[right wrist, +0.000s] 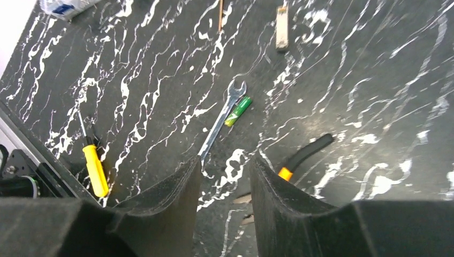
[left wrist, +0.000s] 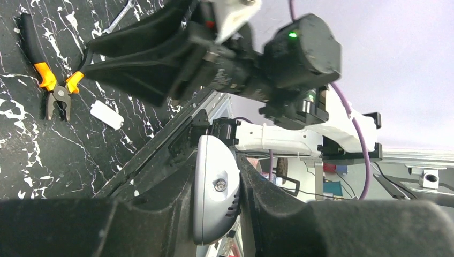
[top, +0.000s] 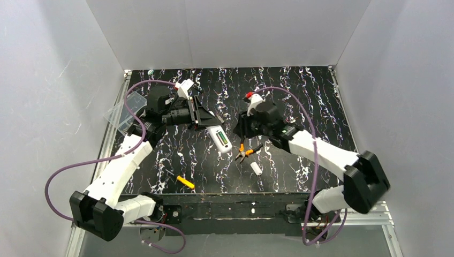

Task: Load the batteries into the remote control

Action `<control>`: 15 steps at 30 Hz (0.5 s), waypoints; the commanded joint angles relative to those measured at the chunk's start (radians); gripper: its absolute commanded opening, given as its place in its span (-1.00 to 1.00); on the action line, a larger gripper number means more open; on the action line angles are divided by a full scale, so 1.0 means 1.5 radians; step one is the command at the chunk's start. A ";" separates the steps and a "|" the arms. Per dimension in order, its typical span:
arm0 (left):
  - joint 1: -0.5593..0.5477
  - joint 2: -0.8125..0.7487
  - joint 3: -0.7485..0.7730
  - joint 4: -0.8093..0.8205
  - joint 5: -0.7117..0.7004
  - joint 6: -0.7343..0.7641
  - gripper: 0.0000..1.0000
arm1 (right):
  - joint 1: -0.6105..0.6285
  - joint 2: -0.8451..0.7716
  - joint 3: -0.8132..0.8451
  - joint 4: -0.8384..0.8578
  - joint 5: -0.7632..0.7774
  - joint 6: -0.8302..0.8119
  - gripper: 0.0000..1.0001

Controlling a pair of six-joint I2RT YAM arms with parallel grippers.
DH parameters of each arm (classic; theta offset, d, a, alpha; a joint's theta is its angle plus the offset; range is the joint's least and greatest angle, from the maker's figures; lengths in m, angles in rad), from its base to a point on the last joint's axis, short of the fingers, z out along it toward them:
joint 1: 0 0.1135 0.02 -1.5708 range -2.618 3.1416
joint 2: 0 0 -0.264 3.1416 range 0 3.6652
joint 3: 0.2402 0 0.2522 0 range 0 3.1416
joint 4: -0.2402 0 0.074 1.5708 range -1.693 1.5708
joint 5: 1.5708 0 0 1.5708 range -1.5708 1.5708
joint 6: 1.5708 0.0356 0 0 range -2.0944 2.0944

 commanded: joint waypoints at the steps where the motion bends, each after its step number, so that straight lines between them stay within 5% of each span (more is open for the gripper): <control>1: 0.003 -0.040 0.014 -0.004 0.015 0.009 -1.00 | 0.043 0.085 0.088 -0.033 0.042 0.116 -0.08; 15: 0.003 -0.054 0.003 -0.019 0.019 0.021 -1.00 | 0.134 0.326 0.317 -0.296 0.223 0.353 -0.01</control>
